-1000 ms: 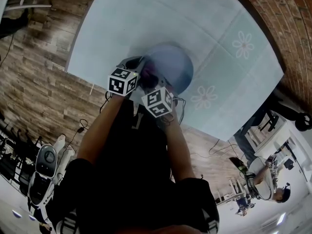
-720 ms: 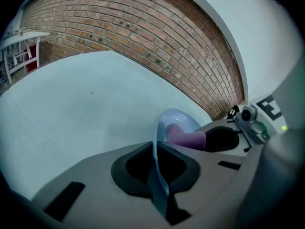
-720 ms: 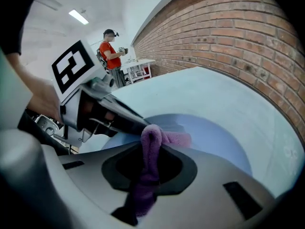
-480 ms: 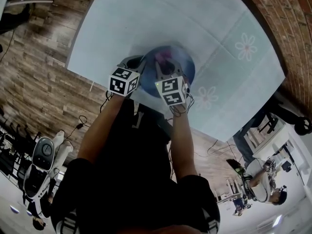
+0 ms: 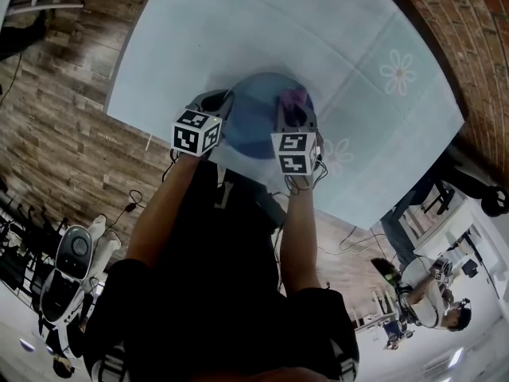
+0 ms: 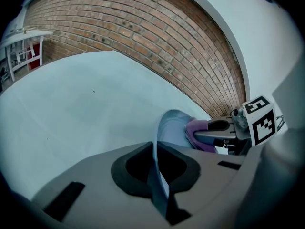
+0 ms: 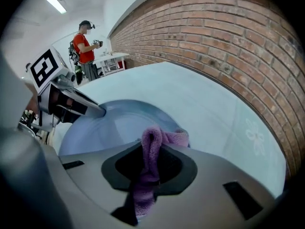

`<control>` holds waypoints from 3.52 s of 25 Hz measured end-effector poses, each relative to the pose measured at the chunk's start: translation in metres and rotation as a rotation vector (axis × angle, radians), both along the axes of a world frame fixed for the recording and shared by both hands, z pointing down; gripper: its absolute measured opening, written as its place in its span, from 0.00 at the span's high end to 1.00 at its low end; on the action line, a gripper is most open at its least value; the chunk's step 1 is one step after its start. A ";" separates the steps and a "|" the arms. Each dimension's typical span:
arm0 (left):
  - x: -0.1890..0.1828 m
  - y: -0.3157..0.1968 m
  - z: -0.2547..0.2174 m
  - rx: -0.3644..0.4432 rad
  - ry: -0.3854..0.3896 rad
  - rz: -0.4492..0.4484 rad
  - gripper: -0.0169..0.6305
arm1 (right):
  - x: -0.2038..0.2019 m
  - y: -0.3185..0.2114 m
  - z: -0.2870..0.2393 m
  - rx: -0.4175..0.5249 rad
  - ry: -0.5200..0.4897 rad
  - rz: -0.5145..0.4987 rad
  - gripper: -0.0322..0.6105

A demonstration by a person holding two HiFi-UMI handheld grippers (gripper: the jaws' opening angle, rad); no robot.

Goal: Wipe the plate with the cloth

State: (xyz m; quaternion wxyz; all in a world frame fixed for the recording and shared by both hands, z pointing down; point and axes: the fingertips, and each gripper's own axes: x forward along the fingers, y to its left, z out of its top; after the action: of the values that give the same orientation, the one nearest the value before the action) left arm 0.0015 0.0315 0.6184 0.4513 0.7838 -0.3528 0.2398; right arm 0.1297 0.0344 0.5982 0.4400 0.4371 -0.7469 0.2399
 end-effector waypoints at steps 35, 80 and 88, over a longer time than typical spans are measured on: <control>0.003 -0.002 0.002 -0.022 0.015 -0.018 0.91 | -0.123 0.069 -0.009 -0.009 -0.366 -0.123 0.83; -0.003 -0.001 0.003 -0.022 0.009 -0.018 0.91 | 0.009 0.026 -0.030 0.129 -0.033 0.087 0.83; -0.004 0.000 0.004 -0.026 0.012 -0.030 0.91 | -0.043 0.032 -0.073 0.149 -0.303 0.140 0.83</control>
State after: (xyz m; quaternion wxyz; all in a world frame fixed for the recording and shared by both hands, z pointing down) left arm -0.0026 0.0314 0.6227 0.4669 0.7741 -0.3586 0.2329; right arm 0.0868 0.0668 0.5254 0.2713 0.4782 -0.7881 0.2768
